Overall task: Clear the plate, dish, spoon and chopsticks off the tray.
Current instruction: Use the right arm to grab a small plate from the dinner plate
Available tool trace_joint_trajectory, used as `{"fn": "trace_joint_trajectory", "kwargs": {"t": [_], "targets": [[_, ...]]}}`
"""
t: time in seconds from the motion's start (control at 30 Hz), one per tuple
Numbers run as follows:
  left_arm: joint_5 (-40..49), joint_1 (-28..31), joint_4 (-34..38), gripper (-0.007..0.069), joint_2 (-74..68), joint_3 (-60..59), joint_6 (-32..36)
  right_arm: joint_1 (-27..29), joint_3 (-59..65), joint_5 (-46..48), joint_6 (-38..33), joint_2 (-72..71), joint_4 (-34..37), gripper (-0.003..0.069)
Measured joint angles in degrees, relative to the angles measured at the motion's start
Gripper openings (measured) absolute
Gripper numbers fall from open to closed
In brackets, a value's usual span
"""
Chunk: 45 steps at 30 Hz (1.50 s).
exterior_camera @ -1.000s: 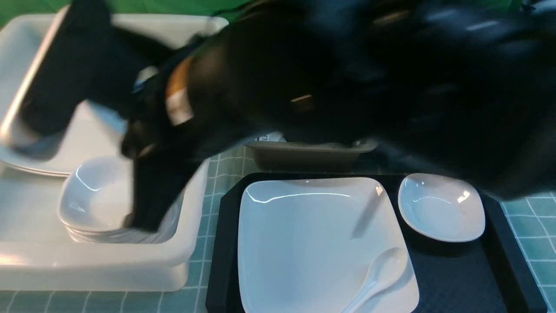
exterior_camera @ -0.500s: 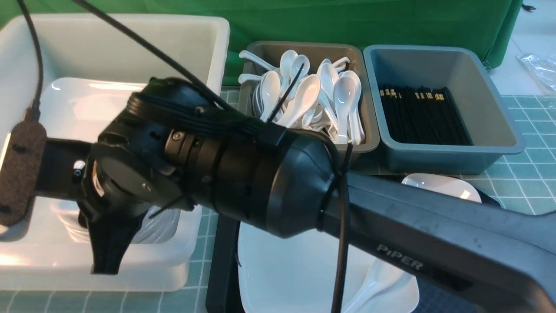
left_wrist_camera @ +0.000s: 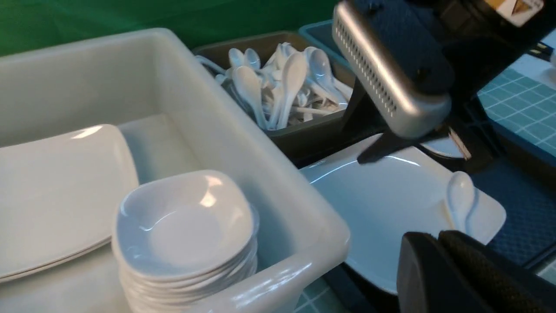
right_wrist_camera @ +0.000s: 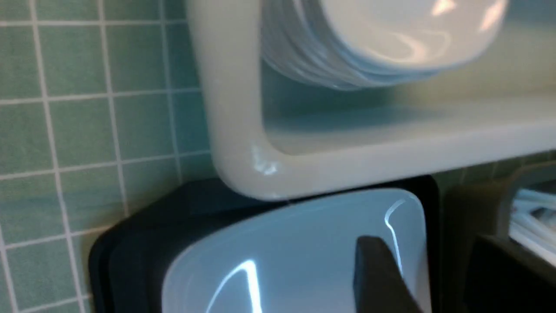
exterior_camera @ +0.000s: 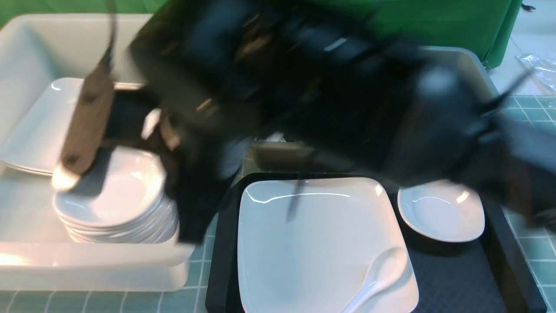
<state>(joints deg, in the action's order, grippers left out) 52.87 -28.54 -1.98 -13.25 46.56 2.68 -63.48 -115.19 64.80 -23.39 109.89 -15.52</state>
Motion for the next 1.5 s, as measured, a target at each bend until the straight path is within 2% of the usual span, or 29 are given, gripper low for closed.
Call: {"fn": "trace_joint_trajectory", "kwargs": {"t": [0.1, 0.17, 0.3, 0.33, 0.43, 0.5, 0.6, 0.9, 1.0, 1.1, 1.37, 1.5], "targets": [[-2.9, 0.0, 4.1, 0.0017, -3.1, -1.7, 3.2, 4.0, 8.9, -0.1, 2.2, -6.9, -0.3, 0.0218], [-3.8, 0.0, 6.3, 0.0017, -5.1, -1.9, 5.7, 7.6, 15.4, -0.1, 3.3, -11.4, -0.3, 0.0227], [-6.1, 0.0, 8.8, 0.0017, -7.8, -1.9, 9.0, 18.5, 34.0, -1.2, 6.2, -18.9, 0.5, 0.0312], [-6.2, 0.0, 8.9, 0.0017, -7.9, -1.9, 9.2, 19.7, 35.8, -1.6, 6.2, -19.2, 0.6, 0.0322], [-8.5, 0.0, 9.3, 0.0017, -8.9, -1.9, 10.4, 27.9, 47.1, -9.6, 5.4, -20.6, 2.5, 0.0393], [-9.8, 0.0, 9.6, 0.0017, -9.2, -1.9, 11.4, 31.9, 53.6, -18.5, 3.3, -19.9, 3.9, 0.0439], [-10.0, 0.0, 9.6, 0.0017, -9.3, -1.9, 12.4, 35.1, 57.5, -27.7, 1.2, -18.0, 4.4, 0.0461], [-10.1, 0.0, 9.9, 0.0017, -9.3, -1.9, 13.0, 39.4, 57.8, -38.3, -0.2, -10.8, 4.5, 0.0461], [-10.1, 0.0, 10.7, 0.0017, -9.3, -1.9, 13.0, 40.9, 57.8, -39.2, -0.3, -9.0, 4.3, 0.0447], [-9.9, 0.0, 10.8, 0.0017, -9.3, -1.9, 13.0, 42.0, 57.8, -39.3, -0.3, -7.0, 4.2, 0.04], [-9.8, 0.0, 10.9, 0.0017, -9.3, -1.9, 13.9, 41.9, 57.6, -41.9, -1.6, -6.9, 3.4, 0.0202], [-9.7, 0.0, 10.9, 0.0017, -9.3, -1.9, 14.2, 41.4, 57.3, -41.3, -1.6, -7.5, 3.0, 0.0176]]}}
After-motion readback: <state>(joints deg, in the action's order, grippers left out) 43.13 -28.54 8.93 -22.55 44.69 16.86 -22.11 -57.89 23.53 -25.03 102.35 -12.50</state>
